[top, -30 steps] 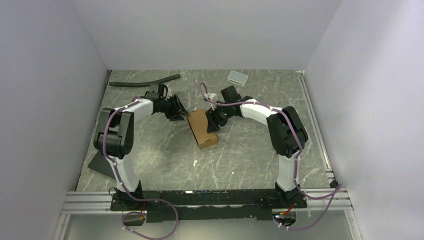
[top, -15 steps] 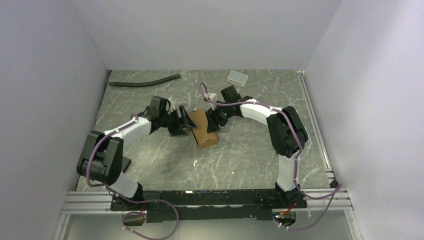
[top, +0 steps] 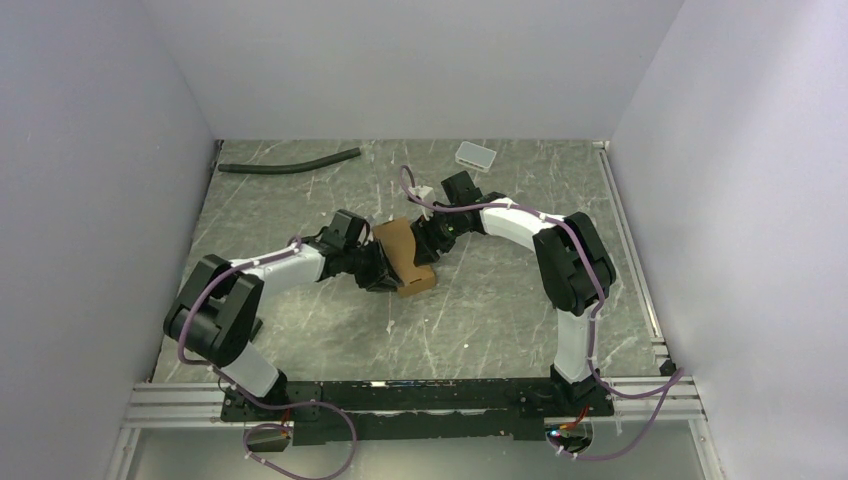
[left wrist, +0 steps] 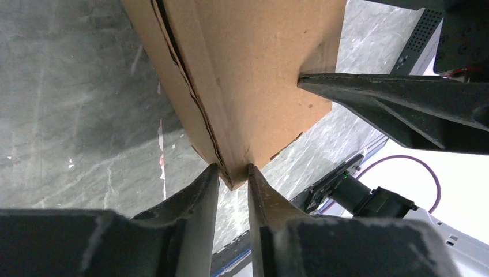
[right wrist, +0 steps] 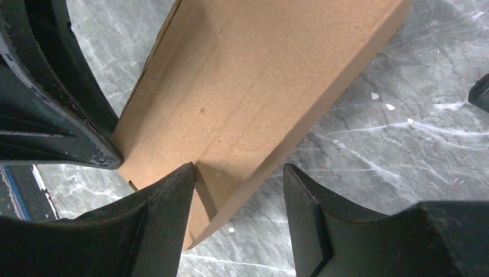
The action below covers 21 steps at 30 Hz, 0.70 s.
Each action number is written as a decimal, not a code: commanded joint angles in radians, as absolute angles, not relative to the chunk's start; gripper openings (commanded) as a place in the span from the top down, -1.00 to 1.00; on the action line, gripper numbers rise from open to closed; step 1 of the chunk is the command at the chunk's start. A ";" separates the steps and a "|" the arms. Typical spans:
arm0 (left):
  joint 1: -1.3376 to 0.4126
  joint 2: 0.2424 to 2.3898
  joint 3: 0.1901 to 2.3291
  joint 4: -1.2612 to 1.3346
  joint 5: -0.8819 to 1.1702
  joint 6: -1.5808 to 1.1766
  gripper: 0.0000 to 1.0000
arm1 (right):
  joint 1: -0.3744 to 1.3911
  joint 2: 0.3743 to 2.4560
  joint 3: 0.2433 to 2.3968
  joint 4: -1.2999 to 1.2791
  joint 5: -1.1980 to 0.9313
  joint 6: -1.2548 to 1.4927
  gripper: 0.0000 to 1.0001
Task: Fold the paper box
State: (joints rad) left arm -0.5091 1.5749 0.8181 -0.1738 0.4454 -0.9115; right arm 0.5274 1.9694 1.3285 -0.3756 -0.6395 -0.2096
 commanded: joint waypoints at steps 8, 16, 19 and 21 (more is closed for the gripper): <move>-0.515 1.449 0.873 -0.225 0.350 -0.812 -0.24 | 0.529 1.991 1.323 -0.397 -0.608 -0.230 -0.34; -0.386 1.371 0.744 -0.078 0.440 -0.850 -0.80 | 0.476 2.008 1.301 -0.357 -0.732 -0.141 -0.18; -0.369 1.387 0.712 -0.010 0.471 -0.874 -0.89 | 0.452 2.024 1.288 -0.339 -0.780 -0.103 -0.08; -0.364 1.403 0.693 0.064 0.481 -0.888 -0.97 | 0.438 2.028 1.280 -0.328 -0.798 -0.087 0.00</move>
State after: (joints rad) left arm -0.3676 1.3800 0.7261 -0.0818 0.4183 -0.8543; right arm 0.4725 1.9968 1.3102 -0.3481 -0.7727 -0.1246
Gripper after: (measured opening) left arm 0.960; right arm 0.534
